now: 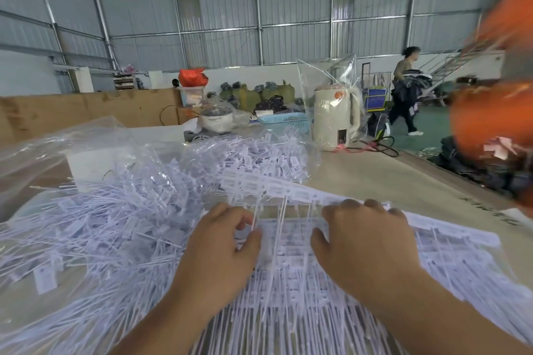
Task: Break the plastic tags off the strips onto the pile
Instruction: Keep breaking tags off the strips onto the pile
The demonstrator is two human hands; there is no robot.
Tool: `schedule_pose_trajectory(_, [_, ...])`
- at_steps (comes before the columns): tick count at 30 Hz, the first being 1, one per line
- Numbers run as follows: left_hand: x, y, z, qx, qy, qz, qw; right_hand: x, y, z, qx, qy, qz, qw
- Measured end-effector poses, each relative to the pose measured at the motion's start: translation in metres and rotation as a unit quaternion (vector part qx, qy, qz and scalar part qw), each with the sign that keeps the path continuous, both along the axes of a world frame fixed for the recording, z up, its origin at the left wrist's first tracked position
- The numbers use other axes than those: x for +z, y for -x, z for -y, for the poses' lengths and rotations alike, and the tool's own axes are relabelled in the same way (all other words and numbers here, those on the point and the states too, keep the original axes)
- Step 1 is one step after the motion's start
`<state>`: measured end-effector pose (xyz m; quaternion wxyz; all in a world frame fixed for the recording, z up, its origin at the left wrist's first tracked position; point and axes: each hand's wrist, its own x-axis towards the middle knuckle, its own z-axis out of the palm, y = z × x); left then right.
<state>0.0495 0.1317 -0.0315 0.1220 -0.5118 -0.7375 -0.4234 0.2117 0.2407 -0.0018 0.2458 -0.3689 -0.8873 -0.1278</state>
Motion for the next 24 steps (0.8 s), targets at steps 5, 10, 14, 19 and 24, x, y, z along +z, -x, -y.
schedule_pose_trajectory(5, [-0.008,0.013,0.002,0.017,0.089,-0.006,0.996,0.006,-0.002,0.002,0.006,0.027,0.001,1.0])
schedule_pose_trajectory(10, [-0.003,0.006,0.001,-0.005,0.037,-0.033,0.999,-0.003,0.008,-0.002,0.119,-0.023,-0.068,0.99])
schedule_pose_trajectory(14, [0.0,-0.007,0.005,-0.046,-0.004,-0.076,0.996,-0.022,0.017,-0.015,0.133,0.063,-0.005,0.989])
schedule_pose_trajectory(19, [0.009,-0.018,0.01,-0.111,-0.022,-0.153,0.982,-0.024,0.018,-0.022,0.168,0.078,-0.112,0.976])
schedule_pose_trajectory(24, [0.013,-0.02,0.012,-0.147,-0.044,-0.179,0.972,-0.021,0.019,-0.023,0.181,0.084,-0.179,0.963])
